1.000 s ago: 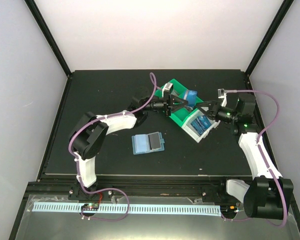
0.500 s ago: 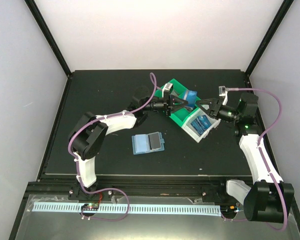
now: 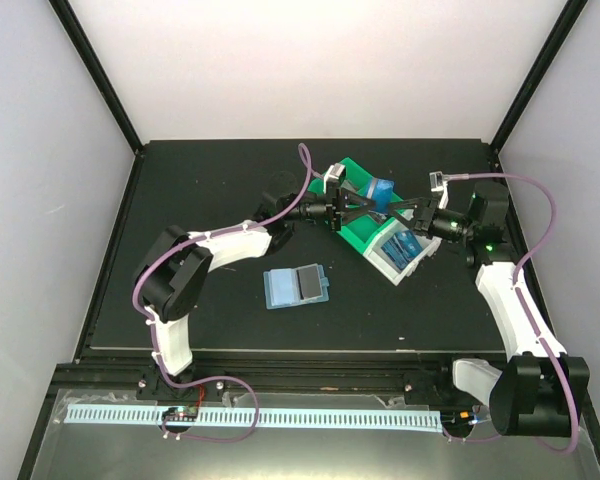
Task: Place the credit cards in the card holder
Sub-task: Pick up the credit card from the storage box.
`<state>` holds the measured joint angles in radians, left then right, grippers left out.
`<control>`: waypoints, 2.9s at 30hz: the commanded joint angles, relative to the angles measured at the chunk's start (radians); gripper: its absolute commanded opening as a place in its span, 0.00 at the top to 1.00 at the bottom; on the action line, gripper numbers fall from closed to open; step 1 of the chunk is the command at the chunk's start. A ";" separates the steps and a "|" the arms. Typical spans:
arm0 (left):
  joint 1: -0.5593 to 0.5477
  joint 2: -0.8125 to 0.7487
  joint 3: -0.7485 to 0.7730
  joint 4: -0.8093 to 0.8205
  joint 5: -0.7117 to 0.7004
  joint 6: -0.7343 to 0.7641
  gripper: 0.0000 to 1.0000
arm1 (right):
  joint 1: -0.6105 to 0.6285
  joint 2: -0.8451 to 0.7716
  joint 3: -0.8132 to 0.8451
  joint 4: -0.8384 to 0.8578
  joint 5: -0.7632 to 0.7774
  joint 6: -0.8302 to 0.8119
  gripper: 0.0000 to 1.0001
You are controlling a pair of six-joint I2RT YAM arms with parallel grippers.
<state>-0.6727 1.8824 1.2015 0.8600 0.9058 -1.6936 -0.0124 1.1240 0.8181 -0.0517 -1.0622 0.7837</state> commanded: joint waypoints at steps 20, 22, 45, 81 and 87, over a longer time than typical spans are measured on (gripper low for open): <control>-0.005 -0.128 -0.019 0.177 -0.008 -0.108 0.98 | 0.004 -0.017 -0.030 0.104 -0.019 0.094 0.71; -0.004 -0.132 -0.023 0.182 -0.010 -0.113 0.99 | 0.003 -0.013 -0.031 0.110 -0.021 0.099 0.72; -0.007 -0.168 0.009 0.203 0.024 -0.047 0.98 | 0.071 0.089 0.028 0.202 -0.025 0.269 0.78; 0.074 -0.357 -0.287 -0.033 0.053 0.214 0.98 | 0.166 0.102 0.102 0.603 0.155 0.540 0.99; 0.097 -0.428 -0.422 -0.117 0.056 0.328 0.99 | 0.152 0.084 0.152 0.373 0.223 0.351 0.99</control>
<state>-0.5941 1.5154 0.8612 0.8047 0.9459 -1.4685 0.1516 1.2400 0.9051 0.4667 -0.9100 1.2831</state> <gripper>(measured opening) 0.020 0.017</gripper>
